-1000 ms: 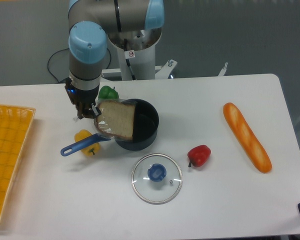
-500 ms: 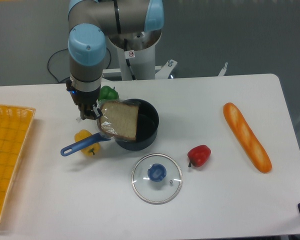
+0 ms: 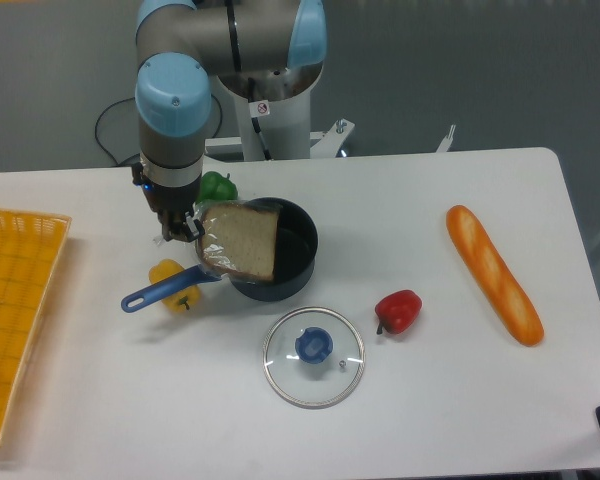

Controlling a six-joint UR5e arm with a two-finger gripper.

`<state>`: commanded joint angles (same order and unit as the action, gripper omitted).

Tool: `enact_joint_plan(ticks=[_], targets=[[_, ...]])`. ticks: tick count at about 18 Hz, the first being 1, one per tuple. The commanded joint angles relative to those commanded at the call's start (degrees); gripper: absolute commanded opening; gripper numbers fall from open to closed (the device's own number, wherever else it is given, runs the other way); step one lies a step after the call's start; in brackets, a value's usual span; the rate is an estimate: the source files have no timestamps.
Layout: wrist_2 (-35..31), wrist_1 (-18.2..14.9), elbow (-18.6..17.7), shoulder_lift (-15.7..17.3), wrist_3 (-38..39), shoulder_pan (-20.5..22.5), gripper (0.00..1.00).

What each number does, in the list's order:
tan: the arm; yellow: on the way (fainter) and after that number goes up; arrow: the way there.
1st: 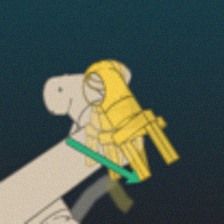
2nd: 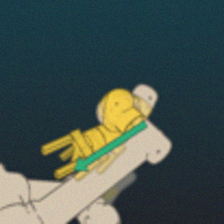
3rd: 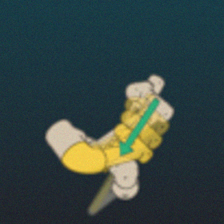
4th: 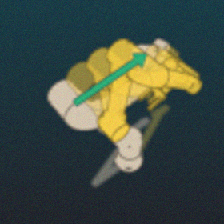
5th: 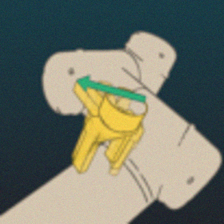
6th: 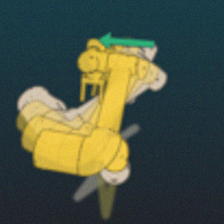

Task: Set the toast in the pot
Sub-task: 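Lower the toast slice into the saucepan, tilting it inside the rim, then open the gripper to release the toast into the saucepan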

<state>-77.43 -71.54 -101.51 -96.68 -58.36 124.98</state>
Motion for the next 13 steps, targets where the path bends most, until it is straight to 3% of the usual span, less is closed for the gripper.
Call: enact_joint_plan(ticks=[3,7,8,13], targets=[[-2.0,0.2,0.0,-0.3,-0.1,-0.2,0.62],[-4.0,0.3,0.4,-0.8,0.1,-0.9,0.83],[-4.0,0.3,0.6,-0.8,0.1,-0.9,0.96],[-3.7,0.2,2.6,-0.8,0.5,-0.7,1.0]])
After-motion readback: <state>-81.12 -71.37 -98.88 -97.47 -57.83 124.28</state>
